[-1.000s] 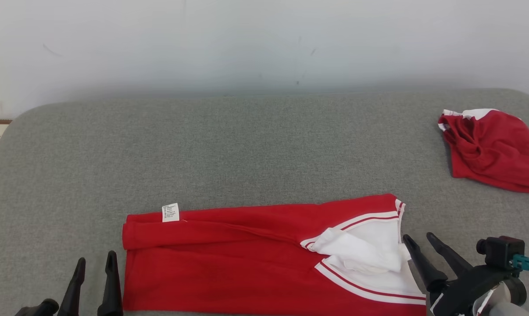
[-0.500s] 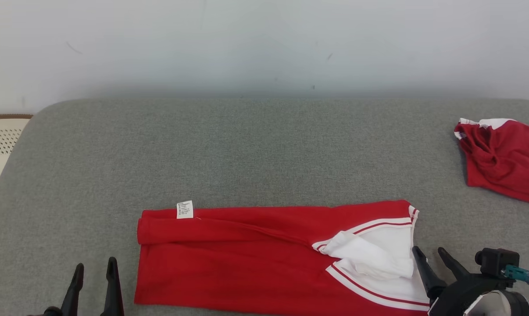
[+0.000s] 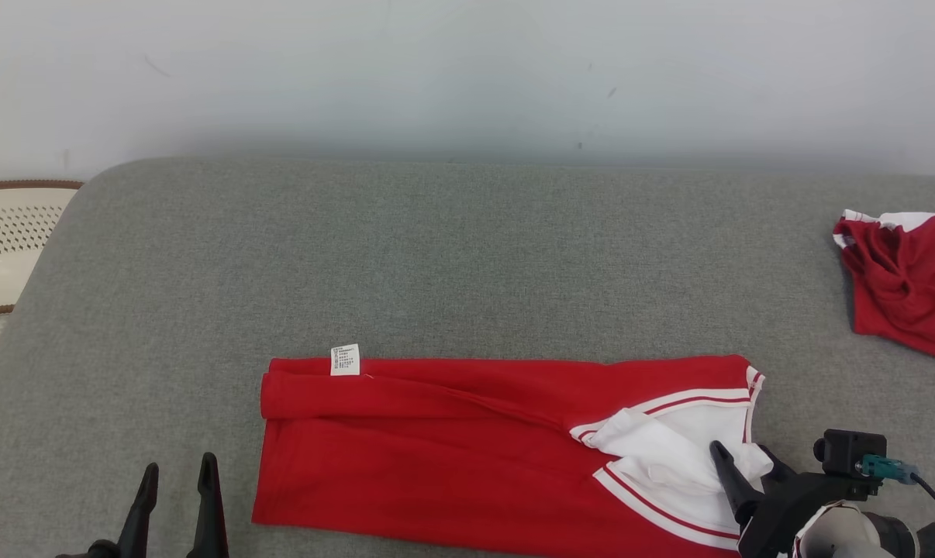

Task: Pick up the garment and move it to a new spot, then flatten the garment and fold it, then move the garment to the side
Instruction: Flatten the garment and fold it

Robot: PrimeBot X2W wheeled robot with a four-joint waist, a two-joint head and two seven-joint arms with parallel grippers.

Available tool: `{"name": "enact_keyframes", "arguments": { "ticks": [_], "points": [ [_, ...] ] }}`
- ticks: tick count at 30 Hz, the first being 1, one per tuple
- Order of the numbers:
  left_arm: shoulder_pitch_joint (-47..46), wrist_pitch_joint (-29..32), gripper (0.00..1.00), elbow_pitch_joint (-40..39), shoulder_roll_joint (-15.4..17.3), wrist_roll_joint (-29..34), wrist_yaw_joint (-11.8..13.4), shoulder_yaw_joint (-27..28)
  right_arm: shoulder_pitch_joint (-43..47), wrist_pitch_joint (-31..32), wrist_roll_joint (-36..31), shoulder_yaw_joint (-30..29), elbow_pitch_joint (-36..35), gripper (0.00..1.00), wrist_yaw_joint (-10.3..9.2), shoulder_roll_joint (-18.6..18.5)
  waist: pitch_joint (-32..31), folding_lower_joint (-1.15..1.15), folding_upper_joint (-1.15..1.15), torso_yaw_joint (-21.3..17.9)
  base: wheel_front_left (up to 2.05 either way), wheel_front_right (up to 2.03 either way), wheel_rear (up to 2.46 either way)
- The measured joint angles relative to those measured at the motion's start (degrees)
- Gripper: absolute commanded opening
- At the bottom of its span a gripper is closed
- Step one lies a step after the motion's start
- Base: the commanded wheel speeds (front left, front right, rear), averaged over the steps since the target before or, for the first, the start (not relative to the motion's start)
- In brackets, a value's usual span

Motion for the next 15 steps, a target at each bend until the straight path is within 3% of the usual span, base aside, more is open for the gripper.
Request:
{"name": "enact_keyframes", "arguments": {
  "ticks": [1,2,4,11,15],
  "points": [
    [0.0,0.0,1.00,0.0,0.0,0.0,0.0,0.0,-0.1,0.5,0.0,0.1,0.0,1.00,-0.01,0.1,0.1,0.00,0.00,0.1,0.00,0.00,0.00],
    [0.0,0.0,1.00,0.0,0.0,-0.1,0.1,0.0,-0.2,0.7,0.0,0.0,0.0,0.41,-0.01,0.1,0.3,0.00,0.00,0.2,0.00,0.00,0.00],
    [0.0,0.0,1.00,0.0,0.0,-0.3,0.2,-0.1,-0.2,1.0,0.3,0.3,-0.8,0.00,-0.04,0.0,0.5,0.00,0.00,0.4,0.00,0.00,0.00],
    [0.0,0.0,1.00,-0.1,0.0,-0.7,0.8,-0.2,0.0,-0.1,0.9,0.4,-3.1,0.00,-0.03,-0.3,0.8,0.01,0.00,0.1,0.00,0.00,0.00],
    [0.0,0.0,1.00,-0.3,0.0,-0.9,1.0,-0.3,0.0,-1.9,0.8,-1.6,-3.2,0.00,0.01,-2.4,0.7,0.01,0.00,-0.6,0.00,0.00,0.00]
  ]
}}
